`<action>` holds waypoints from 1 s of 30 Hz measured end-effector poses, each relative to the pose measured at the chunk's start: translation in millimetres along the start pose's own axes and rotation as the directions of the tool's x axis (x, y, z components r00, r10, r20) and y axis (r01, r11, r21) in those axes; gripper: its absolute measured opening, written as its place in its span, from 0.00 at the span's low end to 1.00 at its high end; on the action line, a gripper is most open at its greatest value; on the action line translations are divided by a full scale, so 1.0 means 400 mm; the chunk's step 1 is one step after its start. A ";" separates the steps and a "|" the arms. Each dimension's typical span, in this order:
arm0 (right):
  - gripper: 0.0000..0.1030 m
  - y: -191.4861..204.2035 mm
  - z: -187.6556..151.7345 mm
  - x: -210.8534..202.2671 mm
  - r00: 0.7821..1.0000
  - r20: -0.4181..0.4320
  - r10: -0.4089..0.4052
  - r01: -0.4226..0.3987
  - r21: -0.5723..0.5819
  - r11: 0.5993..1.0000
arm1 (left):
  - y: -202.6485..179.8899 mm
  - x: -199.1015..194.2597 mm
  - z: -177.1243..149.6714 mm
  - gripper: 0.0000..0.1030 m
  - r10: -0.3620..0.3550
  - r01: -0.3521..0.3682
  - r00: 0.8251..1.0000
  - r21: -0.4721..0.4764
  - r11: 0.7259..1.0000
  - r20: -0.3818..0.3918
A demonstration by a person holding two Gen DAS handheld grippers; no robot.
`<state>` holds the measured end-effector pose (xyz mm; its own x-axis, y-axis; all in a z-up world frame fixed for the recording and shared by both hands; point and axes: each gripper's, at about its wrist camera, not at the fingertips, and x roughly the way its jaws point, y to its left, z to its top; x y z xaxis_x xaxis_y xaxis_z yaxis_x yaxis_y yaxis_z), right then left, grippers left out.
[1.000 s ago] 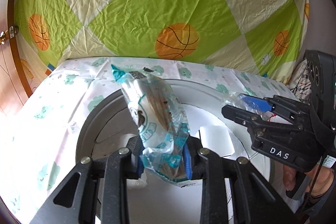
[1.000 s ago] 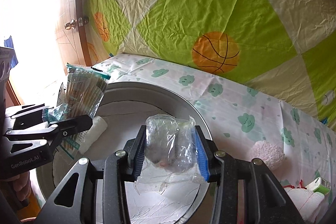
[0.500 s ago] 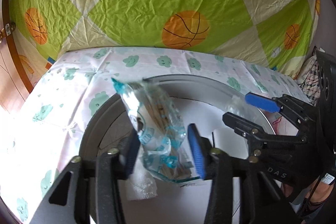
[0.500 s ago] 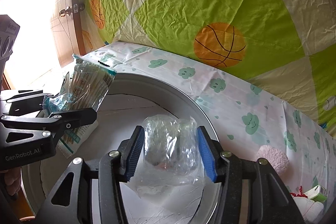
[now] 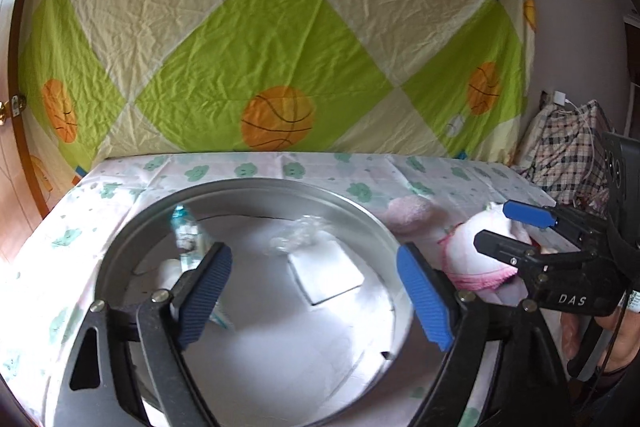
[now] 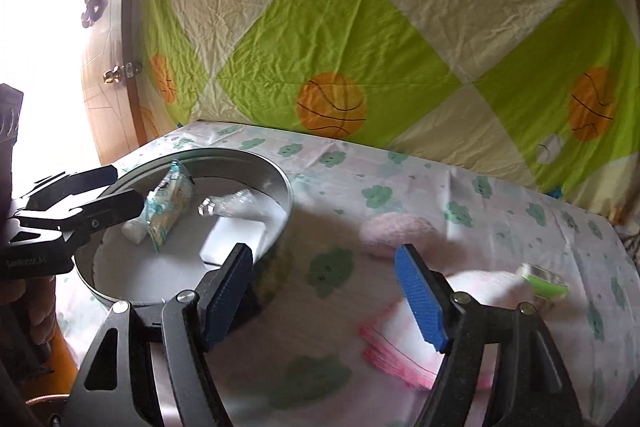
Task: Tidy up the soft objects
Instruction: 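Grasp the white pink-trimmed cloth with the left gripper while the right gripper grasps the pink cloth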
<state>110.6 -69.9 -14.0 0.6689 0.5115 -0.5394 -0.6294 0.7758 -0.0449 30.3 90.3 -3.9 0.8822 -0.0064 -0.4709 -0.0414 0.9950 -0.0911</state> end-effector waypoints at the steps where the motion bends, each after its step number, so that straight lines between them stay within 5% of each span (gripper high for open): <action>1: 0.74 -0.026 -0.019 -0.025 1.000 0.006 -0.025 0.025 0.009 1.000 | -0.031 -0.001 -0.003 0.84 -0.018 0.018 1.000 0.013 1.000 0.005; 6: 0.74 -0.173 -0.118 -0.137 0.986 0.011 -0.168 0.166 0.093 0.982 | -0.183 0.029 -0.014 0.90 -0.107 0.108 0.994 0.077 0.991 -0.004; 13: 0.74 -0.346 -0.218 -0.219 0.936 -0.031 -0.350 0.350 0.186 0.918 | -0.350 0.125 -0.024 0.91 -0.165 0.175 0.983 0.130 0.976 -0.080; 21: 0.75 -0.430 -0.266 -0.210 0.916 -0.113 -0.385 0.401 0.223 0.888 | -0.450 0.243 -0.025 0.95 -0.196 0.218 0.966 0.124 0.968 -0.166; 30: 0.75 -0.472 -0.275 -0.180 0.921 -0.174 -0.350 0.385 0.258 0.886 | -0.480 0.335 -0.026 0.95 -0.198 0.229 0.949 0.103 0.968 -0.245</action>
<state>137.6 -293.7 -59.1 0.7670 0.1354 -0.6272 -0.1978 0.9798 -0.0303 151.8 -102.7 -58.6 0.7308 -0.2278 -0.6434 0.2102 0.9720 -0.1054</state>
